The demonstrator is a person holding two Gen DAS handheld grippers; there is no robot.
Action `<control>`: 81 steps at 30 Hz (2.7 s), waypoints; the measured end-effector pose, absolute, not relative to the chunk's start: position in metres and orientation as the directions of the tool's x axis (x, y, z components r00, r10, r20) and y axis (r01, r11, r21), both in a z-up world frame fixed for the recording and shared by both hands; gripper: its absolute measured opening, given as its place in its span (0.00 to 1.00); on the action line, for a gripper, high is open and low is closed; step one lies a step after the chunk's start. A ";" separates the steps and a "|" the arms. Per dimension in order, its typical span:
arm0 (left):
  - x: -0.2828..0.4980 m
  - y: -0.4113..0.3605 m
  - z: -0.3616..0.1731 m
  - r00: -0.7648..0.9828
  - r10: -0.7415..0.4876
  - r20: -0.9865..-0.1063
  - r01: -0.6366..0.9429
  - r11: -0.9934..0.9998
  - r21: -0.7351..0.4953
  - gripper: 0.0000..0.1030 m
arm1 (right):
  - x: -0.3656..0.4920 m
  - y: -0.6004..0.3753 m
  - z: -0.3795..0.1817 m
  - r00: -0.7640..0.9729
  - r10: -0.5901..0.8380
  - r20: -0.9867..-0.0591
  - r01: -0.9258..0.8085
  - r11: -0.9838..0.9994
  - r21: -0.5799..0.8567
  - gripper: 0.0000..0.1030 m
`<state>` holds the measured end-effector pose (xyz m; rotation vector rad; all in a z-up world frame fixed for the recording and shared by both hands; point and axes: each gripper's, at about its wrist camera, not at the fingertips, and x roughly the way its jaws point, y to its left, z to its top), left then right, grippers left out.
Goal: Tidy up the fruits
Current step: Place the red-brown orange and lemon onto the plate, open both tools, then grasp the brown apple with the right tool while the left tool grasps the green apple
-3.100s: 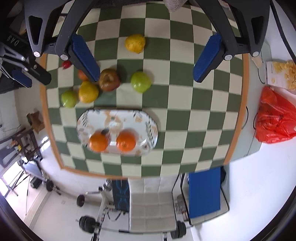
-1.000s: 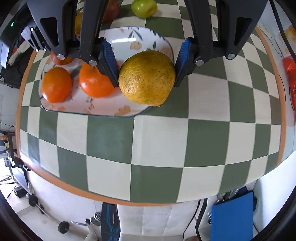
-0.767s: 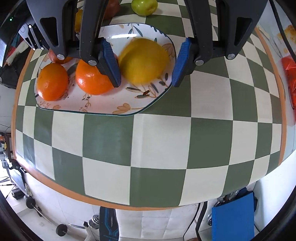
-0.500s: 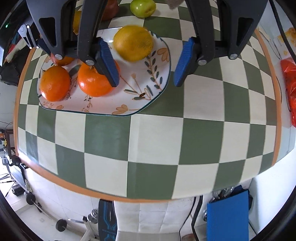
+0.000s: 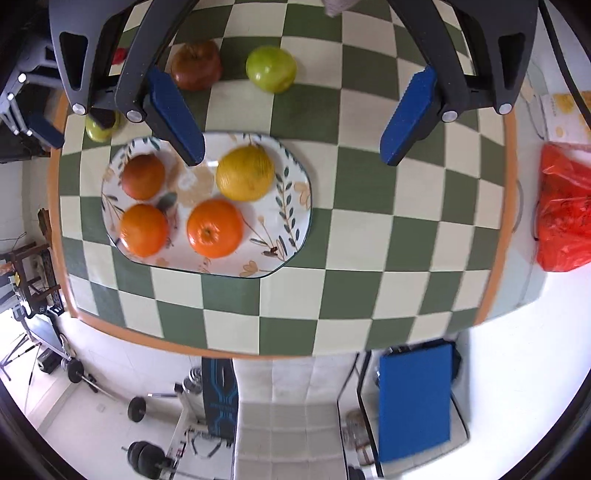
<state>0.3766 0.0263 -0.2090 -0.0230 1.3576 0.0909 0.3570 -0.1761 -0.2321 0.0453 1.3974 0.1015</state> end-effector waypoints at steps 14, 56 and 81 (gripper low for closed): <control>0.289 0.015 -0.134 0.363 0.036 -0.931 -0.042 0.999 0.023 0.95 | 0.275 -0.176 -0.142 0.324 0.123 -0.938 -0.068 0.992 0.107 0.91; 0.289 0.069 -0.278 -0.031 0.087 -0.996 -0.196 0.976 0.092 0.95 | 0.277 -0.111 -0.346 -0.055 0.260 -0.964 -0.073 0.962 0.263 0.66; 0.268 0.006 -0.352 -0.158 -0.092 -0.983 -0.084 0.993 -0.080 0.50 | 0.240 -0.167 -0.352 -0.110 0.255 -0.961 0.011 0.967 0.256 0.67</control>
